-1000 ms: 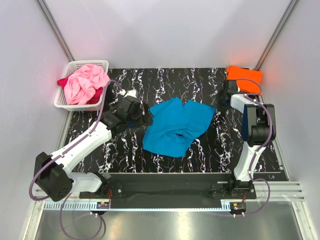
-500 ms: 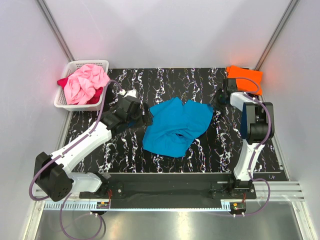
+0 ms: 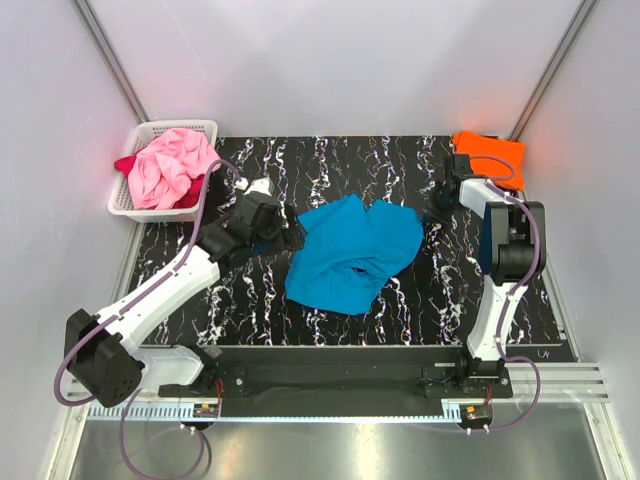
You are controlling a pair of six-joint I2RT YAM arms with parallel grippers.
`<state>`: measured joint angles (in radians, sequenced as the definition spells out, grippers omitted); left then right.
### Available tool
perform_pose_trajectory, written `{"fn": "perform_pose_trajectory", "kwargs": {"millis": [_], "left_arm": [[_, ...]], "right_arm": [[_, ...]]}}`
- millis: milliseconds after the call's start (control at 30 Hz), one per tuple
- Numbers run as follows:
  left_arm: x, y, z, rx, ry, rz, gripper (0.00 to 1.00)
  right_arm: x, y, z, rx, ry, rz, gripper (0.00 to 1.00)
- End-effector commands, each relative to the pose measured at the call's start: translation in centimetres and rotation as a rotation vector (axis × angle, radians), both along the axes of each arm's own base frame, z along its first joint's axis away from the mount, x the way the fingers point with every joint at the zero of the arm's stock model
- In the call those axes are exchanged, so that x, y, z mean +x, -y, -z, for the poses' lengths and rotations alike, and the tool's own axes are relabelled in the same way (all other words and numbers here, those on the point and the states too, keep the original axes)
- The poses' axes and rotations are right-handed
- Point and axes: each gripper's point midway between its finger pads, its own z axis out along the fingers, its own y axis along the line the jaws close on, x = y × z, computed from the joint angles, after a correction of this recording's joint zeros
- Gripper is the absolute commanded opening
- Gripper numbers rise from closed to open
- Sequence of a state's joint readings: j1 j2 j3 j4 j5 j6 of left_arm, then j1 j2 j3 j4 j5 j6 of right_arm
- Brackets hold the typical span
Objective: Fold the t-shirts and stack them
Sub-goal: Flatten the tshirt out
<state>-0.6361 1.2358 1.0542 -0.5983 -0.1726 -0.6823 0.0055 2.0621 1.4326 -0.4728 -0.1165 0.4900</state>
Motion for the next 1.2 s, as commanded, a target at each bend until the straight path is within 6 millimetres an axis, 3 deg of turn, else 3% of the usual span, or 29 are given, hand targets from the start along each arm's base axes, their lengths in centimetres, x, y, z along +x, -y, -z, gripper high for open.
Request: {"fn": "perform_pose_trajectory", "kwargs": {"millis": [0, 67, 167, 300, 367, 400, 467, 533, 567, 600, 667, 700, 800, 900, 1033, 1100, 1167], "left_arm": [[0.8, 0.3, -2.5, -0.037, 0.073, -0.014, 0.89], [0.8, 0.2, -2.4, -0.033, 0.072, -0.014, 0.89], [0.8, 0.2, -2.2, -0.032, 0.068, -0.015, 0.89], [0.9, 0.3, -2.1, -0.032, 0.064, -0.018, 0.89], [1.0, 0.3, -2.1, -0.032, 0.065, -0.021, 0.89], [1.1, 0.3, -2.1, -0.033, 0.066, -0.023, 0.89], [1.3, 0.4, -2.2, -0.027, 0.072, -0.02, 0.89], [1.6, 0.5, -2.3, -0.019, 0.077, -0.017, 0.89], [1.7, 0.6, -2.4, -0.016, 0.079, -0.014, 0.89], [1.8, 0.7, -2.4, -0.013, 0.077, -0.011, 0.89], [2.3, 1.3, -2.7, -0.018, 0.078, 0.002, 0.89], [2.4, 1.5, -2.9, -0.025, 0.078, 0.01, 0.9], [2.8, 2.7, -3.5, -0.049, 0.075, 0.038, 0.89], [3.6, 3.4, -4.3, -0.054, 0.091, 0.05, 0.89], [4.6, 4.0, -4.7, -0.041, 0.102, 0.063, 0.89], [4.5, 5.6, -5.3, -0.083, 0.1, 0.126, 0.89], [3.3, 8.4, -6.3, -0.134, 0.116, 0.264, 0.87]], "right_arm": [[-2.0, 1.1, -1.5, -0.07, -0.037, 0.004, 0.0], [-2.2, 1.4, -2.8, -0.084, -0.019, 0.018, 0.0], [-2.8, 1.6, -6.3, -0.101, 0.043, 0.028, 0.0], [-3.4, 1.5, -13.2, -0.102, 0.19, 0.032, 0.0], [-4.0, 1.5, -15.1, -0.104, 0.218, 0.028, 0.0], [-4.1, 1.5, -17.4, -0.102, 0.27, 0.029, 0.0], [-4.7, 1.4, -19.5, -0.102, 0.304, 0.021, 0.0], [-5.6, 0.8, -25.2, -0.075, 0.446, 0.0, 0.0], [-5.6, 0.8, -25.2, -0.077, 0.445, -0.003, 0.0], [-6.4, 0.4, -28.5, -0.06, 0.531, -0.019, 0.0], [-7.2, 0.2, -31.6, -0.046, 0.61, -0.029, 0.0], [-8.1, -0.4, -34.4, -0.024, 0.678, -0.055, 0.0], [-9.7, -1.5, -37.9, 0.02, 0.758, -0.107, 0.0], [-11.2, -2.5, -39.3, 0.051, 0.785, -0.159, 0.0], [-12.9, -2.2, -41.5, 0.021, 0.859, -0.172, 0.0], [-13.9, -2.4, -43.2, 0.019, 0.905, -0.188, 0.0], [-14.4, -2.7, -44.5, 0.025, 0.938, -0.212, 0.0]]}}
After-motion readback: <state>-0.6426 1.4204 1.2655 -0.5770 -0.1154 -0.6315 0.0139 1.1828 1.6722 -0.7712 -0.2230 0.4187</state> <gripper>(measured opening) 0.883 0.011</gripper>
